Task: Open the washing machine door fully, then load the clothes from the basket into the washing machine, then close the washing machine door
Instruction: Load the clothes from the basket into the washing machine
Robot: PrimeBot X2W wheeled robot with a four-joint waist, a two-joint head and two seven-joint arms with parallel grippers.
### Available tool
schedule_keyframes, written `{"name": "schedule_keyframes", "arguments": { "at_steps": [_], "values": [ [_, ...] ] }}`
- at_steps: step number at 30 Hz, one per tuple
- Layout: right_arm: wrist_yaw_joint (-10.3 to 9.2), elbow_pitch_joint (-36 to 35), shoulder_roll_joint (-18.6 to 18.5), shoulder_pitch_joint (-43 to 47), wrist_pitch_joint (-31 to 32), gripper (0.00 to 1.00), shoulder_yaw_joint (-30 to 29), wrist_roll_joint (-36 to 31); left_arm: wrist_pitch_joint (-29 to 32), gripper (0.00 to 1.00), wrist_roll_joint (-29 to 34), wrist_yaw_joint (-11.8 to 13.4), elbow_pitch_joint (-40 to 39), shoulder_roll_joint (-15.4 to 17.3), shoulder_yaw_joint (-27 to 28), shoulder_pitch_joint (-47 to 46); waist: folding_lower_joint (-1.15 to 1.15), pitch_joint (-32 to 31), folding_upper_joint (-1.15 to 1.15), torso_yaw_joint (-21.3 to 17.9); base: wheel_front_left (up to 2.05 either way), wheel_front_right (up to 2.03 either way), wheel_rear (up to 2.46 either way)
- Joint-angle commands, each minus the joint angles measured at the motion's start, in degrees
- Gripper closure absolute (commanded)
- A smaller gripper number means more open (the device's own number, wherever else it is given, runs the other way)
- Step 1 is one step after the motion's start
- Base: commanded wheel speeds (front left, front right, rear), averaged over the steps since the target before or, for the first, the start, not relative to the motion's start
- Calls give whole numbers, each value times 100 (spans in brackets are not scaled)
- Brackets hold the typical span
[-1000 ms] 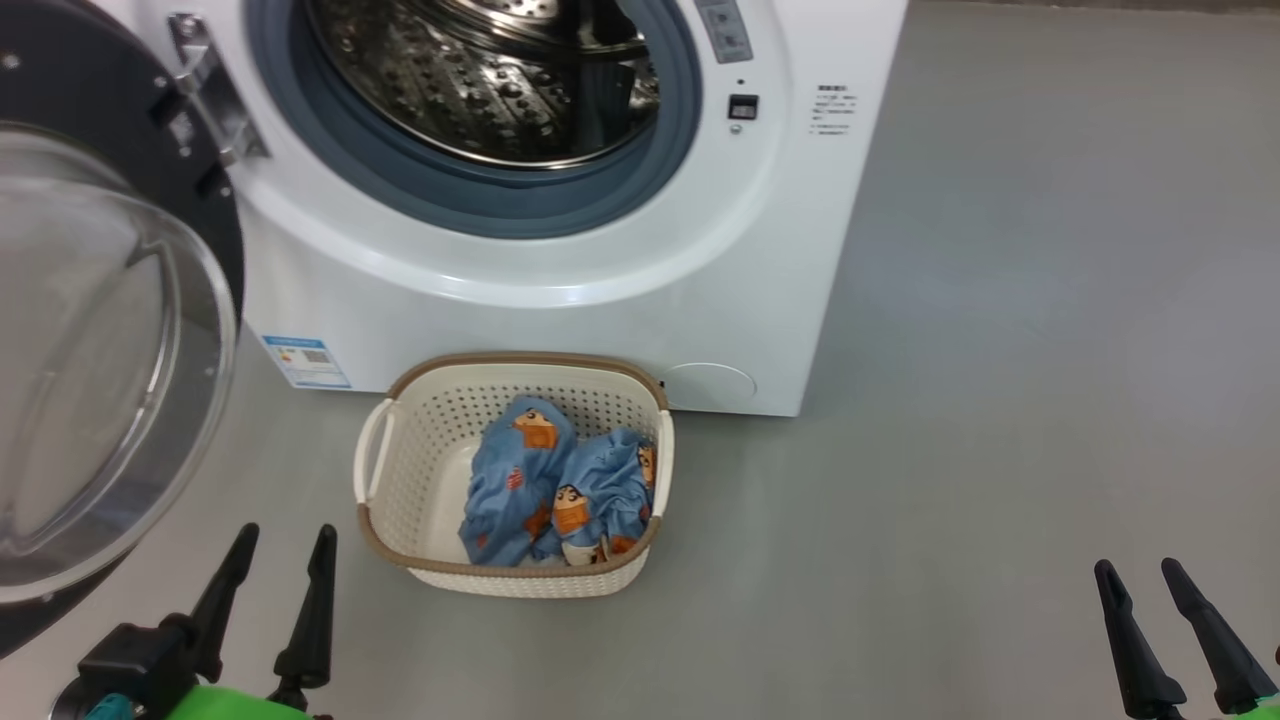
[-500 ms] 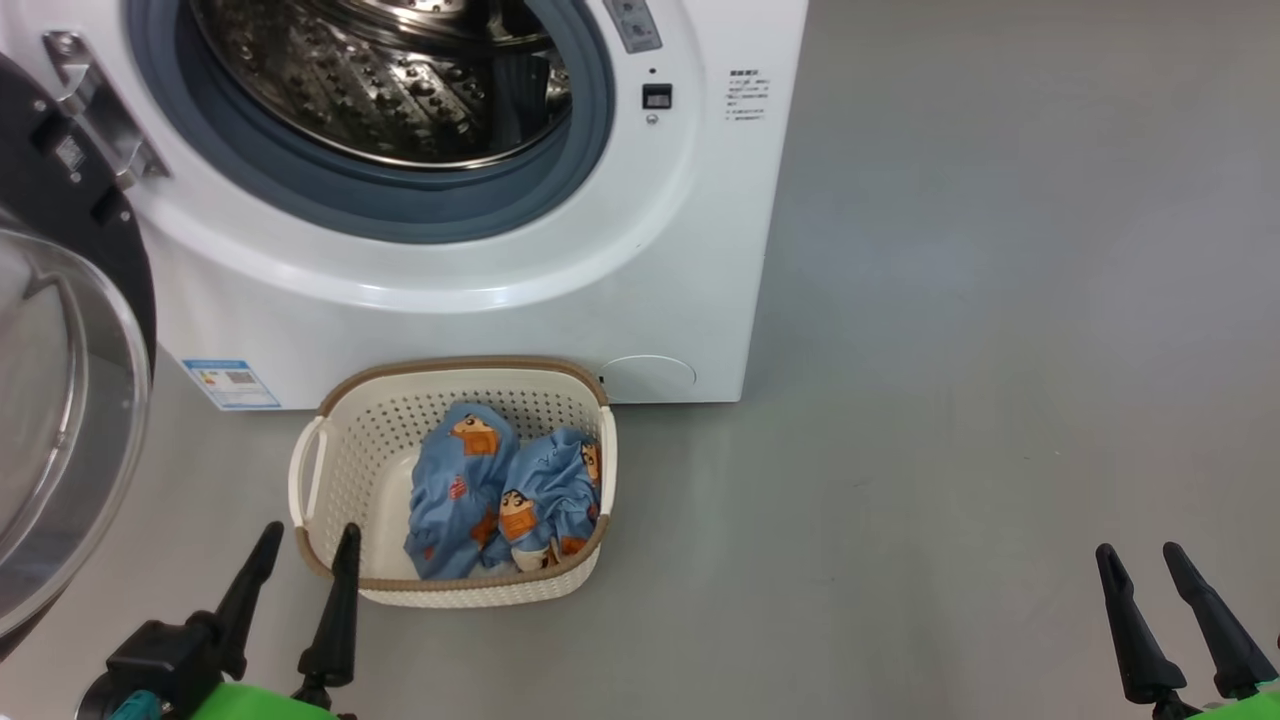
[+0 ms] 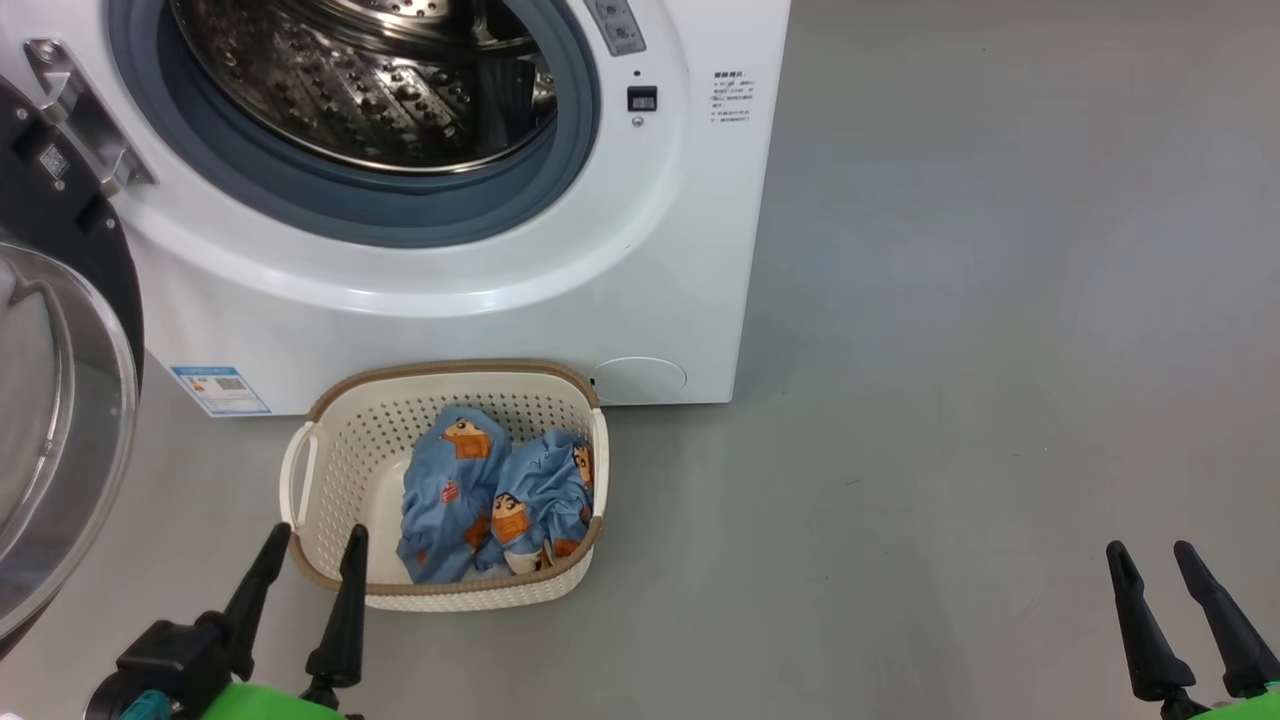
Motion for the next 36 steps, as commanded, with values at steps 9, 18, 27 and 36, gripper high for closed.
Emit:
{"name": "schedule_keyframes", "arguments": {
  "at_steps": [9,18,27,36],
  "values": [
    [17,-136,-119,-110,-69,0,106,-35,-32,0,-113,-9,-95,134,191,-212,0,17,0,27,0,0,0],
    [17,-139,-88,-180,-69,0,126,-18,-32,0,-307,-9,11,190,106,-327,0,107,0,5,18,-36,19],
    [17,-155,-53,-245,-69,0,126,-11,-32,0,-361,-9,23,232,62,-403,0,169,0,-16,85,-132,47],
    [17,-169,-37,-276,-69,0,124,1,-32,0,-288,-9,63,234,48,-475,0,236,0,-2,83,-125,42]
  ]
}}
